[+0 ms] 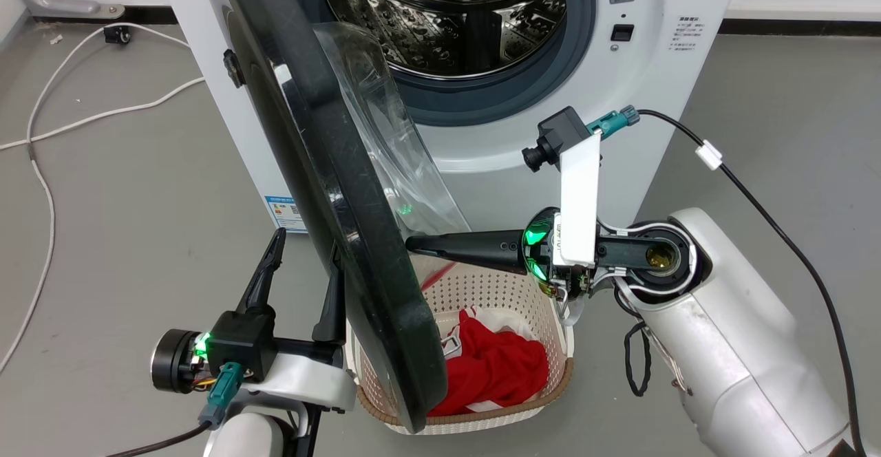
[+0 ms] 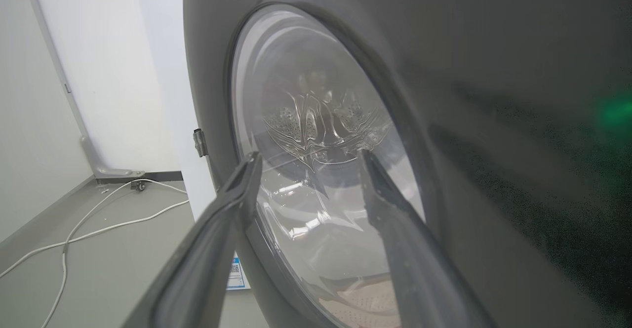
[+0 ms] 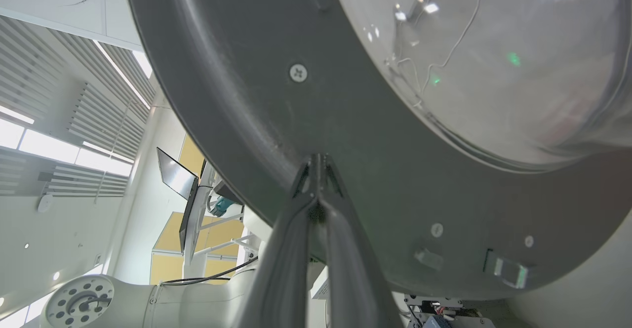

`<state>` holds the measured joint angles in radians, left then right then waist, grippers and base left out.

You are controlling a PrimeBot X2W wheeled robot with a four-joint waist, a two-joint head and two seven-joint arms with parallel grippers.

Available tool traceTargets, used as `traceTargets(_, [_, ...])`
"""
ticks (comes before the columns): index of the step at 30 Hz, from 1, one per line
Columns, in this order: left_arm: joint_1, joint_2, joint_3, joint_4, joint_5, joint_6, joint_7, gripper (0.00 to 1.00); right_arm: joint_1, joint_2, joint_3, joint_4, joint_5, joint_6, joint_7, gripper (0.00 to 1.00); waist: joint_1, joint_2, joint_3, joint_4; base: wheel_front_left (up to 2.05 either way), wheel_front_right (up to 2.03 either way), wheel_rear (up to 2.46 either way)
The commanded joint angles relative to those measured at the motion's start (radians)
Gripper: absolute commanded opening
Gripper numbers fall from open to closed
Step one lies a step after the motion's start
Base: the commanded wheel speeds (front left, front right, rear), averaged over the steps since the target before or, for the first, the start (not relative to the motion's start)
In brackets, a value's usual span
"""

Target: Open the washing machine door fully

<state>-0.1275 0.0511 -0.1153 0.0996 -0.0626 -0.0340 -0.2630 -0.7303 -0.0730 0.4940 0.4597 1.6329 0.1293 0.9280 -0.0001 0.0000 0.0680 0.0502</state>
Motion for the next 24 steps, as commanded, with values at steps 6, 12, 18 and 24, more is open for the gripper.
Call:
traceTargets(6, [0.011, -0.001, 0.011, -0.006, -0.009, 0.01, -0.003, 1.0, 0.063, -0.004, -0.079, -0.054, -0.044, 0.002, -0.204, 0.0, 0.0001, 0.0, 0.0, -0.01, 0.0, 0.0, 0.0])
traceTargets(12, [0.024, -0.001, 0.028, -0.009, -0.01, 0.016, -0.003, 1.0, 0.143, -0.02, -0.225, -0.083, -0.094, 0.002, -0.491, 0.0, 0.0001, 0.0, -0.009, -0.029, 0.0, 0.0, 0.0])
traceTargets(18, [0.044, -0.001, 0.045, -0.009, -0.01, 0.014, -0.003, 1.0, 0.252, -0.044, -0.33, -0.112, -0.127, 0.002, -0.671, 1.0, 0.0001, 0.0, -0.02, -0.048, 0.0, 0.0, 0.0])
traceTargets(24, [0.06, -0.001, 0.063, -0.006, -0.006, 0.011, -0.003, 1.0, 0.395, -0.06, -0.413, -0.155, -0.199, 0.002, -0.855, 1.0, 0.0001, 0.0, -0.029, -0.068, 0.0, 0.0, 0.0])
